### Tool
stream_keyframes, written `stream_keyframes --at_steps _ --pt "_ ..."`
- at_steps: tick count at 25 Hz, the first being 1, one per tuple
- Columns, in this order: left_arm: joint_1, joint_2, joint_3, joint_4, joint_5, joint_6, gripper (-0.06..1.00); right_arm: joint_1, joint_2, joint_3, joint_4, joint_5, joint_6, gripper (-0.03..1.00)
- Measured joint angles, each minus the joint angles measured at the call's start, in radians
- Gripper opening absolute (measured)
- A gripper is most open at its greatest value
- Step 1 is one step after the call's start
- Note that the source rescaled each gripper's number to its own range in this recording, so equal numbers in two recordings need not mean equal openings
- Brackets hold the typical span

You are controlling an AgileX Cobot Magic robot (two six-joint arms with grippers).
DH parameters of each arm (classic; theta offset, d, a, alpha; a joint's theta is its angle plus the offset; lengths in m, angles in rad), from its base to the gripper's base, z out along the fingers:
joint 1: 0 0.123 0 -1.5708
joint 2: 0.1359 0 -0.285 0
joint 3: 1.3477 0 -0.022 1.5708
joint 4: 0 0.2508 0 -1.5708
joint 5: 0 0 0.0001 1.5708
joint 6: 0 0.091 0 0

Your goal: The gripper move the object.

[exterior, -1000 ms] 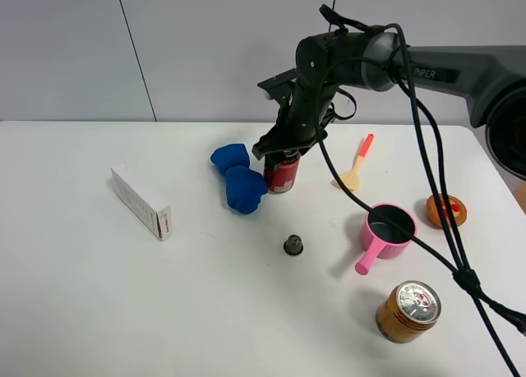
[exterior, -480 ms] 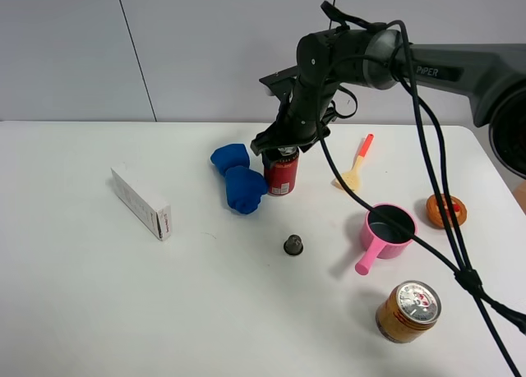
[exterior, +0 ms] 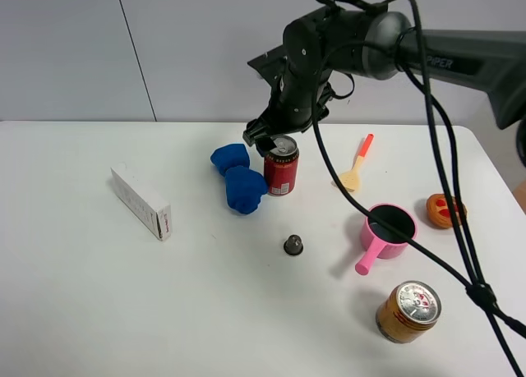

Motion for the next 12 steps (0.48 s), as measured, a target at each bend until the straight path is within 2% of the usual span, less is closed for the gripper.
stream_keyframes --at_steps 8,10,12 --pt "0.0 0.0 0.0 0.0 0.0 0.0 1.0 0.082 -0.279 0.0 -0.005 -0.022 0.07 0.49" --pt "0.0 0.0 0.0 0.0 0.0 0.0 1.0 0.095 -0.351 0.012 -0.006 -0.027 0.087 0.58" --pt "0.0 0.0 0.0 0.0 0.0 0.0 1.0 0.098 -0.428 0.041 -0.041 -0.038 0.108 0.81"
